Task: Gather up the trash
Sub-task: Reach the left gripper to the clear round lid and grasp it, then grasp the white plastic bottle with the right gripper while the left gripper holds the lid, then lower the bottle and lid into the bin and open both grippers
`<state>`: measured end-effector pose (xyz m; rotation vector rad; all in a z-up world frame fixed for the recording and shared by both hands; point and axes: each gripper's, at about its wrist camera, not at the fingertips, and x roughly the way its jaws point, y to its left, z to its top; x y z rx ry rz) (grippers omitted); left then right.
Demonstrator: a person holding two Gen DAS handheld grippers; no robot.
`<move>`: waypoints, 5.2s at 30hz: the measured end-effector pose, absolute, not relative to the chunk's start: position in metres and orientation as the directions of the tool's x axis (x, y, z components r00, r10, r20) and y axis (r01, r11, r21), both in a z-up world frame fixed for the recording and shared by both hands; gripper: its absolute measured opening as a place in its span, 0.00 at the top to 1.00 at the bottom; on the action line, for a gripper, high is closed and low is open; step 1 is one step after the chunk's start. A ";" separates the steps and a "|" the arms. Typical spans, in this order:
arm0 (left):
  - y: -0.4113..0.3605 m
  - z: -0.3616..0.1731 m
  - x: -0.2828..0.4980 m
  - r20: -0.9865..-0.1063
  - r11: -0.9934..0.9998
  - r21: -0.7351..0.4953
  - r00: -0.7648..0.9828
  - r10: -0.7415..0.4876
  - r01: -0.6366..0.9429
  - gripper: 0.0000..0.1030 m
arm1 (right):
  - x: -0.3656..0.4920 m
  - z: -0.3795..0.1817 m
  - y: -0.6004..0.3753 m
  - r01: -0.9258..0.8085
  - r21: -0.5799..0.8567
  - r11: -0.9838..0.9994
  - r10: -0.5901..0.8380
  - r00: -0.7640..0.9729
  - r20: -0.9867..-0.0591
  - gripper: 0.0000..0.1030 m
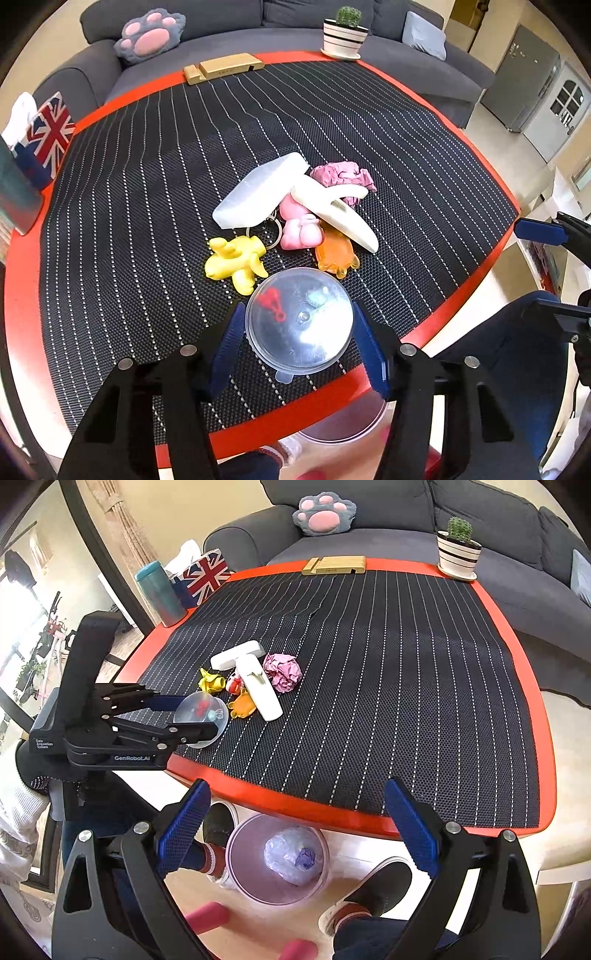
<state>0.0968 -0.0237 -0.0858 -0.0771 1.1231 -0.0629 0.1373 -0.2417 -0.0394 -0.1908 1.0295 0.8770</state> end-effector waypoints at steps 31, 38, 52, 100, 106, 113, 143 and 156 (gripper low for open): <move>0.008 -0.041 0.051 -0.829 0.990 -0.136 0.551 -0.096 -0.032 0.44 | 0.178 -0.032 -0.148 -0.870 0.160 0.467 0.576 0.162 -0.801 0.29; 0.015 -0.043 0.050 -0.828 0.988 -0.147 0.553 -0.098 -0.045 0.44 | 0.180 -0.042 -0.132 -0.891 0.157 0.426 0.564 0.126 -0.816 0.57; 0.020 -0.049 0.048 -0.828 0.985 -0.165 0.551 -0.107 -0.057 0.44 | 0.185 -0.054 -0.126 -0.886 0.157 0.436 0.550 0.125 -0.825 0.93; -0.025 -0.027 -0.006 -0.780 0.984 -0.174 0.604 -0.165 0.044 0.44 | 0.067 -0.019 -0.210 -0.866 0.229 0.444 0.614 0.108 -0.782 0.95; -0.031 -0.033 -0.018 -0.783 0.981 -0.189 0.595 -0.181 0.049 0.44 | 0.057 -0.032 -0.214 -0.860 0.256 0.442 0.609 0.079 -0.789 0.95; -0.029 -0.031 -0.021 -0.779 0.981 -0.191 0.601 -0.179 0.044 0.44 | 0.051 -0.036 -0.211 -0.864 0.277 0.420 0.619 0.050 -0.783 0.94; -0.050 -0.034 -0.021 -0.787 0.978 -0.189 0.583 -0.201 0.083 0.44 | 0.076 -0.017 -0.245 -0.770 0.265 0.581 0.629 0.217 -0.747 0.08; -0.063 -0.029 -0.020 -0.783 0.978 -0.182 0.585 -0.209 0.105 0.43 | 0.084 -0.010 -0.258 -0.744 0.276 0.609 0.638 0.252 -0.728 0.07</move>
